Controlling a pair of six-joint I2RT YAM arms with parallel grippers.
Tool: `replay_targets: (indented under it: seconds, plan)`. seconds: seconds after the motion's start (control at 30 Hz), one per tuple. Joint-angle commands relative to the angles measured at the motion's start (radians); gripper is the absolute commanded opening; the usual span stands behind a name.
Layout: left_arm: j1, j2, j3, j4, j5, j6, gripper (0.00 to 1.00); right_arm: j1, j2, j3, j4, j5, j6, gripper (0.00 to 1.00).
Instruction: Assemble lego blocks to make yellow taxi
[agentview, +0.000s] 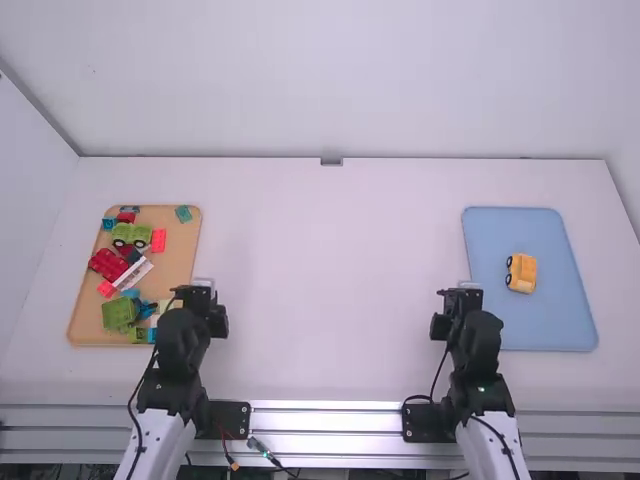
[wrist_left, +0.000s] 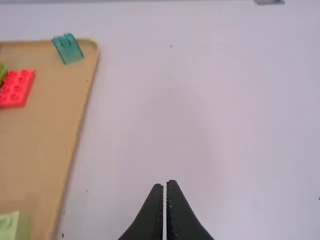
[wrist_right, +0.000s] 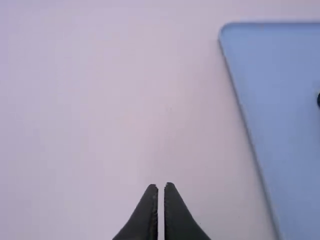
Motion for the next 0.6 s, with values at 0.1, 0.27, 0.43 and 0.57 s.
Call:
replay_targets:
  seconds: [0.1, 0.27, 0.43, 0.57]
  plan:
    - [0.001, -0.101, -0.008, -0.006, 0.007, -0.007, 0.0, 0.002, -0.106, -0.01, -0.006, 0.002, 0.004, 0.0]
    - [0.001, -0.165, -0.008, -0.006, 0.007, -0.007, 0.0, 0.002, -0.175, -0.01, -0.006, 0.002, 0.004, 0.0]
    - [0.001, -0.237, -0.008, -0.006, 0.007, -0.007, 0.0, 0.002, -0.252, -0.01, -0.006, 0.002, 0.004, 0.0]
    - [0.001, -0.288, -0.008, -0.006, 0.007, -0.007, 0.0, 0.002, -0.308, -0.01, -0.006, 0.002, 0.004, 0.0]
